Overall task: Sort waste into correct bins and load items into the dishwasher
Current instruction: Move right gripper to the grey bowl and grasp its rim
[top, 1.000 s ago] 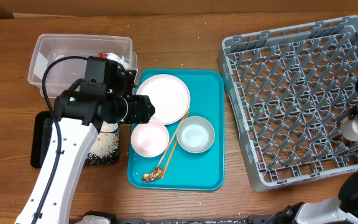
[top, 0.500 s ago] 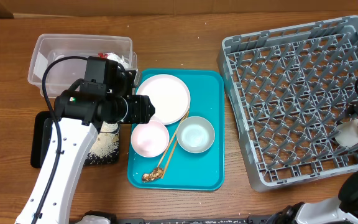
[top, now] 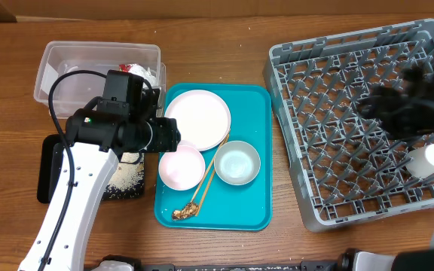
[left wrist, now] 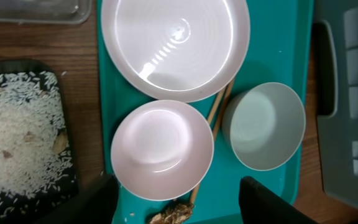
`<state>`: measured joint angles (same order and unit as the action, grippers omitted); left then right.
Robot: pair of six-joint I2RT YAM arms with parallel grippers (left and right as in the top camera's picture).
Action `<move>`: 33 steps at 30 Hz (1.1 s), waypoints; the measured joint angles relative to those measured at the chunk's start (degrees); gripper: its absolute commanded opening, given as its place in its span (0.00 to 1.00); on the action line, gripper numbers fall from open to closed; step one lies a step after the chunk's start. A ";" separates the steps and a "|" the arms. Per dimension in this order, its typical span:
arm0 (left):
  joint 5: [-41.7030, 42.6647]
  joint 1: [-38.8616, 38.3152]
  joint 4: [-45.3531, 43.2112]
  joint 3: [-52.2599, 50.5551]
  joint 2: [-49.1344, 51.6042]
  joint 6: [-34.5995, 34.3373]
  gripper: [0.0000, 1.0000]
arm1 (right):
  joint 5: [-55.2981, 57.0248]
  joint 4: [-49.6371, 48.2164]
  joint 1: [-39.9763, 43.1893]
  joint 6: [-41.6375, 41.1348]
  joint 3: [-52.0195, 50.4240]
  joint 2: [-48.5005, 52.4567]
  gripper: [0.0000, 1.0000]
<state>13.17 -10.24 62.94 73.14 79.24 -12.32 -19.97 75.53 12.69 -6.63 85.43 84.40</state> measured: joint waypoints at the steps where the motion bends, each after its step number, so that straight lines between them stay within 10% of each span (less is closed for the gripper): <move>1: -0.42 0.02 0.13 0.00 0.00 -0.39 0.65 | -0.20 0.07 -2.73 0.11 0.00 -0.68 0.73; 15: -2.36 0.00 2.45 -0.02 0.04 -2.78 0.69 | 5.16 -3.78 -37.55 -8.37 -4.48 3.28 0.73; 33: -2.56 0.00 2.86 -0.02 0.04 -2.78 0.70 | 8.48 -22.73 -46.47 -19.39 -24.39 9.99 0.62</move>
<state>10.61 -10.24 65.80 73.12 79.29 -15.09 -11.49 52.80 -33.78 -26.02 61.04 94.39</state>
